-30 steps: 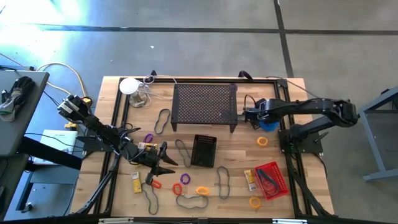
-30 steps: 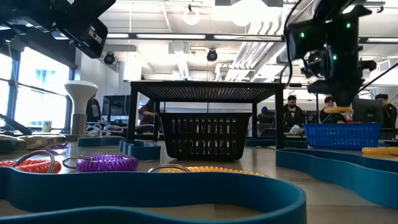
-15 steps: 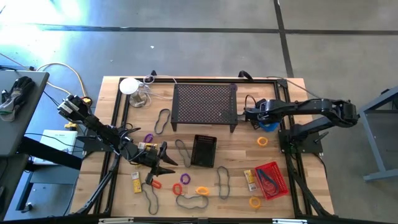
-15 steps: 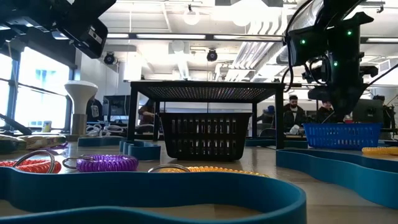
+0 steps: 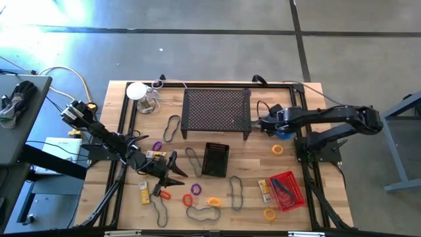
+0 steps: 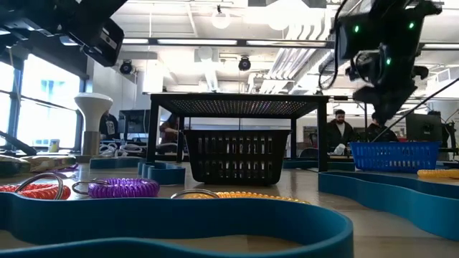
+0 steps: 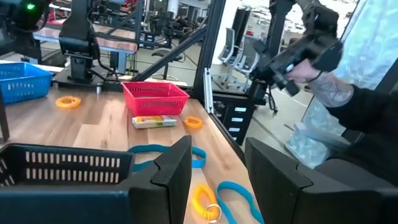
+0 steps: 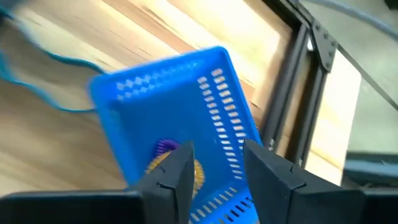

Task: Pick & Place Office Desk Supplies
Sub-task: Put the yellow crayon box into the black bin

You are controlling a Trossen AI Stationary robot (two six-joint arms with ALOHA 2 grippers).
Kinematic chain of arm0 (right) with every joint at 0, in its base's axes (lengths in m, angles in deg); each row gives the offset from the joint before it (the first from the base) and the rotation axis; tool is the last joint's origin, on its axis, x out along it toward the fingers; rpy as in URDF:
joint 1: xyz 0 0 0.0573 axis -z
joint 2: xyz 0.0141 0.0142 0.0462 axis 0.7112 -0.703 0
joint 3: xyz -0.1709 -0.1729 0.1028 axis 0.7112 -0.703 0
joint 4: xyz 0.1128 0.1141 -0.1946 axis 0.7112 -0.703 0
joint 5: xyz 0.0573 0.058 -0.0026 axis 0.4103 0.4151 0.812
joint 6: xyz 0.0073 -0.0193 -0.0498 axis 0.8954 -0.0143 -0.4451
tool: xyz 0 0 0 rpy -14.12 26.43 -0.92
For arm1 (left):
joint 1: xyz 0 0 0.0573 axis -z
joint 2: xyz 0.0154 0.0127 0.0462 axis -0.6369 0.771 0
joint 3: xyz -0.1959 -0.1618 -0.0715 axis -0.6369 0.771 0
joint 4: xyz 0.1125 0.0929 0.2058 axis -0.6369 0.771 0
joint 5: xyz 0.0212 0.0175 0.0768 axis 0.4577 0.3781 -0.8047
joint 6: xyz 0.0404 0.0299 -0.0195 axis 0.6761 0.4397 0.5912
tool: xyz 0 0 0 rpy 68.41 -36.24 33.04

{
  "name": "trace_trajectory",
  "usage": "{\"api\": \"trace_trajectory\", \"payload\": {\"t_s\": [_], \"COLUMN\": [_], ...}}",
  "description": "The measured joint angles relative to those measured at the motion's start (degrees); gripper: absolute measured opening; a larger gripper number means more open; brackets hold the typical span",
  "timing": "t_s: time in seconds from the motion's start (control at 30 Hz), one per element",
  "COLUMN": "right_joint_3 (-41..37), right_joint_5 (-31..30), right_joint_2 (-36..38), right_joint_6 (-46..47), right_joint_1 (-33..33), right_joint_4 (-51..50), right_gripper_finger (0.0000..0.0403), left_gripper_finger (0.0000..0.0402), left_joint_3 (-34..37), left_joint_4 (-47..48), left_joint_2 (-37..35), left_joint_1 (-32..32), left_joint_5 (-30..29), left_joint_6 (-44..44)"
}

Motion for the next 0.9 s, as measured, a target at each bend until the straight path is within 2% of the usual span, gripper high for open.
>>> {"api": "trace_trajectory", "payload": {"t_s": [0.1,0.2,0.27,0.37,0.5,0.63,0.73,0.9], "right_joint_3": [1.64,3.58,4.85,5.82,5.87,5.92,5.92,5.92], "right_joint_5": [-2.43,-6.05,-8.39,-11.07,-12.29,-12.69,-13.36,-13.35], "right_joint_2": [1.87,3.76,4.78,6.19,6.90,6.31,5.23,2.57], "right_joint_6": [0.80,1.60,1.64,0.86,-3.16,-10.09,-17.39,-30.10], "right_joint_1": [-3.70,-8.67,-12.44,-18.35,-26.12,-34.42,-40.00,-47.40], "right_joint_4": [0.16,0.35,1.48,5.92,15.97,28.54,39.71,57.31], "right_gripper_finger": [0.0117,0.0116,0.0116,0.0116,0.0116,0.0116,0.0116,0.0116], "left_gripper_finger": [0.0145,0.0145,0.0145,0.0145,0.0145,0.0145,0.0145,0.0145], "left_joint_3": [-0.56,-2.74,-5.09,-10.40,-18.24,-23.90,-26.12,-27.01], "left_joint_4": [2.11,9.22,16.82,33.61,56.27,73.53,84.89,97.03], "left_joint_2": [-0.20,-1.79,-3.15,-5.09,-6.10,-6.14,-6.14,-6.16], "left_joint_1": [1.00,2.64,3.35,3.78,4.77,5.25,5.38,4.58], "left_joint_5": [0.00,0.24,0.16,-2.47,-8.90,-9.06,-7.64,0.33], "left_joint_6": [2.42,3.69,1.79,-2.32,-8.37,-17.22,-26.91,-38.82]}}
